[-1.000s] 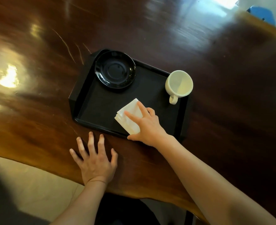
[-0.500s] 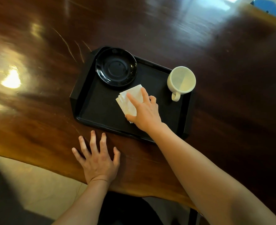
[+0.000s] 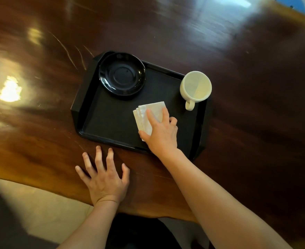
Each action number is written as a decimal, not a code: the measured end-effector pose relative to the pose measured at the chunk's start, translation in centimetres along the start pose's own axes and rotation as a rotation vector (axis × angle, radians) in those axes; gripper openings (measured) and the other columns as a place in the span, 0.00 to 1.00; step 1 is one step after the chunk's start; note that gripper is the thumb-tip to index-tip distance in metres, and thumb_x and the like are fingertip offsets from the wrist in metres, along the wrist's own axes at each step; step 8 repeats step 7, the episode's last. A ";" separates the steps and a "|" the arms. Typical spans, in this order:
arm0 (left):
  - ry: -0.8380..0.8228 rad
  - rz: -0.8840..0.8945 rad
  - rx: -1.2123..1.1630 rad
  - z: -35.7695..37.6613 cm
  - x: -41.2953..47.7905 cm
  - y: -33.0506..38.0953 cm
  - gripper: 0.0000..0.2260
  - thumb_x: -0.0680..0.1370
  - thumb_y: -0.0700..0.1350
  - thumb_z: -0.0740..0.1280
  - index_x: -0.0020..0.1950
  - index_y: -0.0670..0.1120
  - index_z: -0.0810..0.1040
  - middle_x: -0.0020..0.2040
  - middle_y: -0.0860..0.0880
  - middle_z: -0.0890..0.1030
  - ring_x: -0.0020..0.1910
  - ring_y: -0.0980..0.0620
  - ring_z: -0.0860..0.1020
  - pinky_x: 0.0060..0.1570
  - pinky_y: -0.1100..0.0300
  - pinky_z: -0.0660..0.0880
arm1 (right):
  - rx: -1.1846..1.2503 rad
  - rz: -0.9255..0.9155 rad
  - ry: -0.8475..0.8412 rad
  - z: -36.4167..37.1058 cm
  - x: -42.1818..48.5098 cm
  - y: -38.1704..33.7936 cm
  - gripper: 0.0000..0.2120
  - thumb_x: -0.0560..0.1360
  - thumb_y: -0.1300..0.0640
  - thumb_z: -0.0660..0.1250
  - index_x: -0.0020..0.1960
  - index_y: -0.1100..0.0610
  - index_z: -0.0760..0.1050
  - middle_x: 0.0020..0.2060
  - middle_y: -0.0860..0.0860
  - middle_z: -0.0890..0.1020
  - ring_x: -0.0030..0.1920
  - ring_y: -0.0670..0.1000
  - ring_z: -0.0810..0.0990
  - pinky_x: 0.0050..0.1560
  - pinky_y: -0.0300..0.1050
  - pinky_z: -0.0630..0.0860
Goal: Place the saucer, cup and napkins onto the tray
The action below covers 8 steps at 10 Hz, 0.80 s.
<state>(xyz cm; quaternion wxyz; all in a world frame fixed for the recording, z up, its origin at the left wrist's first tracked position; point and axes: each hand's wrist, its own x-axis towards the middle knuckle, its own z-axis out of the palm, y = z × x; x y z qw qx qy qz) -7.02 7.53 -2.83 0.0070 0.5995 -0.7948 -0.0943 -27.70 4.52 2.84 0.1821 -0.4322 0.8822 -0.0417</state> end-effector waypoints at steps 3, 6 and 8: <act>0.005 -0.003 -0.002 0.0 0.0 0.0 0.30 0.74 0.61 0.60 0.74 0.49 0.69 0.78 0.40 0.64 0.80 0.32 0.57 0.76 0.30 0.46 | 0.032 0.124 0.062 1.0 -0.1 -0.1 0.37 0.72 0.34 0.64 0.77 0.43 0.56 0.76 0.59 0.56 0.64 0.63 0.63 0.63 0.58 0.67; -0.025 0.008 0.010 -0.2 -0.1 0.1 0.30 0.75 0.62 0.60 0.74 0.50 0.69 0.79 0.41 0.64 0.80 0.32 0.56 0.76 0.32 0.43 | 0.068 0.094 -0.043 -0.3 -1.3 0.4 0.45 0.71 0.32 0.66 0.79 0.45 0.48 0.79 0.58 0.51 0.71 0.64 0.58 0.68 0.60 0.64; -0.047 -0.022 -0.010 -0.8 0.0 0.4 0.29 0.77 0.61 0.62 0.75 0.50 0.69 0.79 0.41 0.63 0.81 0.33 0.55 0.76 0.32 0.42 | 0.096 0.107 -0.098 -1.2 -3.2 2.1 0.46 0.73 0.35 0.68 0.80 0.48 0.46 0.79 0.59 0.52 0.75 0.64 0.55 0.69 0.62 0.65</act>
